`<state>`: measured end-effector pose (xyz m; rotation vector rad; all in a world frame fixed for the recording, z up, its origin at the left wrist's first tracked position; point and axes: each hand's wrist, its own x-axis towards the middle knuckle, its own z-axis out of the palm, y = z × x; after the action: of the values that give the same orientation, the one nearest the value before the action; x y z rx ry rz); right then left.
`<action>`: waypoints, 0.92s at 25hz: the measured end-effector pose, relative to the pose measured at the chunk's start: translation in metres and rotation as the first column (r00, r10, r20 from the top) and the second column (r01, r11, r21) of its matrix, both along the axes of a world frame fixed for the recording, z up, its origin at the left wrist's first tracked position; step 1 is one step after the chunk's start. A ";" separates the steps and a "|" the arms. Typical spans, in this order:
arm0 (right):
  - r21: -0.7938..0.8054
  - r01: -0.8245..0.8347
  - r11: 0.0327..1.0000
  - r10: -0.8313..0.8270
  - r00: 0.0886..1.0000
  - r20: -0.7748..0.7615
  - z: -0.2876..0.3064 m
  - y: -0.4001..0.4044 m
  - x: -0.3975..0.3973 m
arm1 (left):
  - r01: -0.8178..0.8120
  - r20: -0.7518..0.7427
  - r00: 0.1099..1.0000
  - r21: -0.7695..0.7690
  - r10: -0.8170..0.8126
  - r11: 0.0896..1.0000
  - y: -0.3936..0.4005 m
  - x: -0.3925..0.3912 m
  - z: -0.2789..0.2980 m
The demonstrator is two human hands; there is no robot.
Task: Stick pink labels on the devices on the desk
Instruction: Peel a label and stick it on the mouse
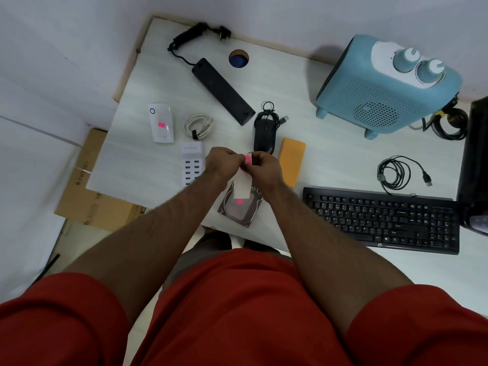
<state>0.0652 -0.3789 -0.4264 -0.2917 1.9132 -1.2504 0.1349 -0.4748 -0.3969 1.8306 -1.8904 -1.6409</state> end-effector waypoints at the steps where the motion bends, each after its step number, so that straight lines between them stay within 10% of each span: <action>1: 0.018 -0.014 1.000 0.015 0.999 -0.042 -0.001 -0.001 0.000 | -0.017 -0.005 1.000 0.027 0.017 0.999 0.000 -0.001 0.001; 13: 0.258 0.204 0.944 -0.229 0.971 0.071 -0.010 -0.005 0.002 | -0.259 -0.053 0.962 0.144 0.269 0.955 0.008 0.006 -0.022; 23: 0.444 -0.060 0.894 0.156 0.970 -0.185 -0.025 0.010 -0.002 | -0.177 -0.003 0.984 0.063 0.178 0.982 0.009 0.008 -0.037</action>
<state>0.0630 -0.3692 -0.4518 -0.3017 2.2684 -0.7075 0.1430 -0.4656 -0.4342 1.9486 -1.6352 -1.6626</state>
